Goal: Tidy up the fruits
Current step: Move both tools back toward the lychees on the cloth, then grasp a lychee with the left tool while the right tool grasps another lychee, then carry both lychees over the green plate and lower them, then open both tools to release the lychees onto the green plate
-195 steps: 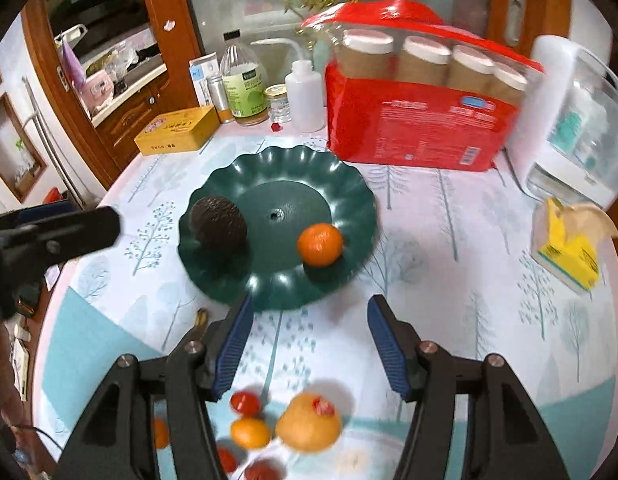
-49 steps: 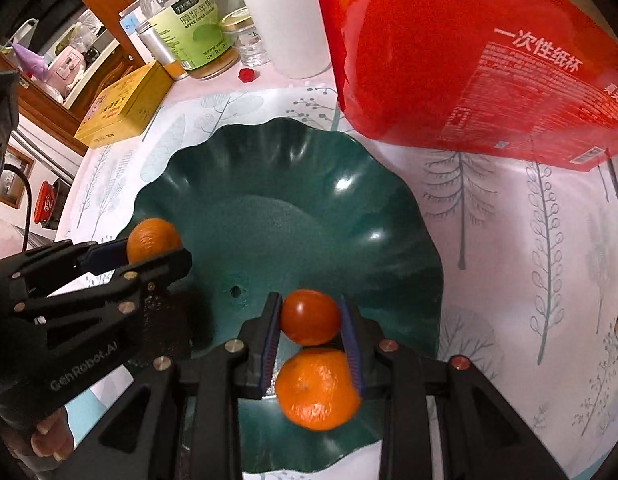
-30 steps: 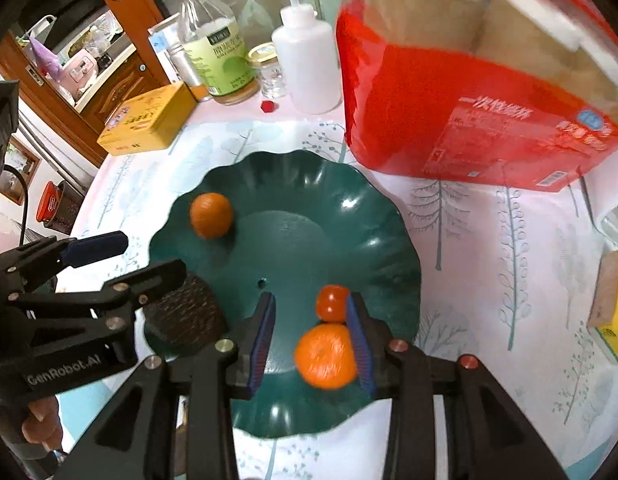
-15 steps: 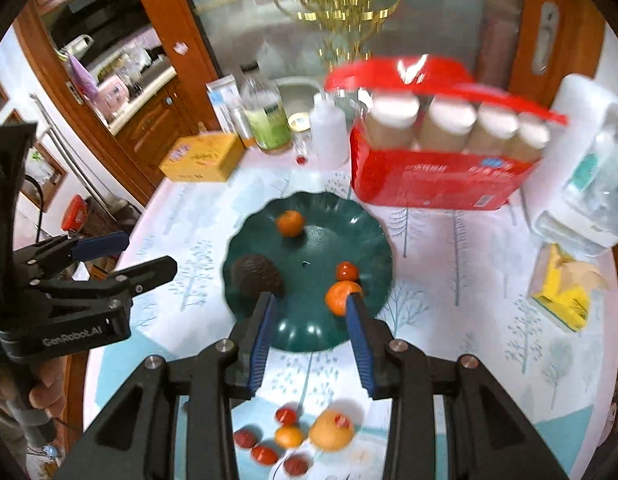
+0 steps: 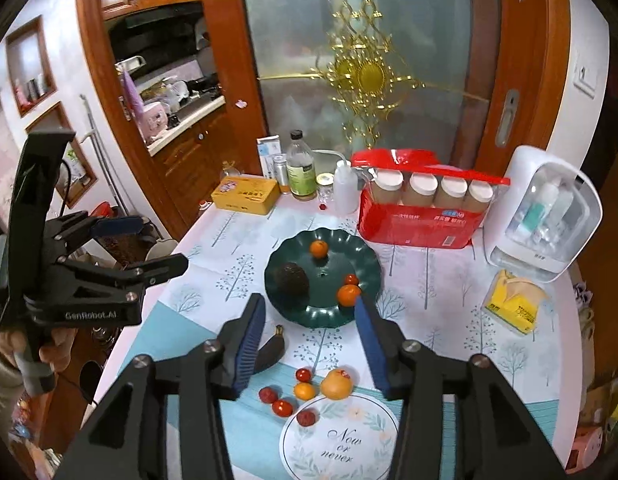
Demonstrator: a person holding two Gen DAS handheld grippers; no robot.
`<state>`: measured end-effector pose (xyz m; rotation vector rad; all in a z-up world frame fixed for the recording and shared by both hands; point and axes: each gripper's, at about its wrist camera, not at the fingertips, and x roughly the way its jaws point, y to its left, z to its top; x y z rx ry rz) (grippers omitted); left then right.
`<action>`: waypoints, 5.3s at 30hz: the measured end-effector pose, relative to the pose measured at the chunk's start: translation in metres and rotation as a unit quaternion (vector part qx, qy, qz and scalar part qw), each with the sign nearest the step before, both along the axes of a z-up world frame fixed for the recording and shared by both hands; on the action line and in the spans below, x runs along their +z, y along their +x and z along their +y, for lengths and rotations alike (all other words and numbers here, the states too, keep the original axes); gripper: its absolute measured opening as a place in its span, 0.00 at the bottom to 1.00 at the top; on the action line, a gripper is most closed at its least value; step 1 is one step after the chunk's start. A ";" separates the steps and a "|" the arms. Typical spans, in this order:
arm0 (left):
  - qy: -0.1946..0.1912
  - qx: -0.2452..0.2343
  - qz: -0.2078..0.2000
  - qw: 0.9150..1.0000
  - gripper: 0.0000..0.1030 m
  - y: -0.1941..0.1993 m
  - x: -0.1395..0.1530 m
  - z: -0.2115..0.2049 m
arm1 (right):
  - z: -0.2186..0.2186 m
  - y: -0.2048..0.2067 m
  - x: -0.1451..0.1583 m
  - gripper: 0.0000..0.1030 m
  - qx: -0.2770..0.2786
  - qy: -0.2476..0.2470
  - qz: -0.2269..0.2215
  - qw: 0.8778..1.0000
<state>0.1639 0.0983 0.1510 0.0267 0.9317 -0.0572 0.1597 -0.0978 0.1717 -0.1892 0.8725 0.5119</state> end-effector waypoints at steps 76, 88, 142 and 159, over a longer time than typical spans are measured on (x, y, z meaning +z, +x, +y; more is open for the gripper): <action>-0.123 0.072 0.178 0.974 0.29 -0.040 -0.308 -0.058 | -0.014 -0.048 -0.308 0.29 0.087 -0.067 0.111 0.988; -0.065 0.010 0.128 0.990 0.29 -0.046 -0.219 -0.064 | -0.007 -0.045 -0.230 0.29 0.071 -0.047 0.094 0.992; 0.016 0.055 0.095 0.994 0.46 0.232 -0.284 -0.023 | 0.056 0.264 -0.310 0.30 -0.030 -0.034 0.143 0.989; 0.032 0.049 0.068 0.996 0.62 0.207 -0.249 -0.022 | 0.055 0.248 -0.283 0.32 -0.016 -0.038 0.118 0.992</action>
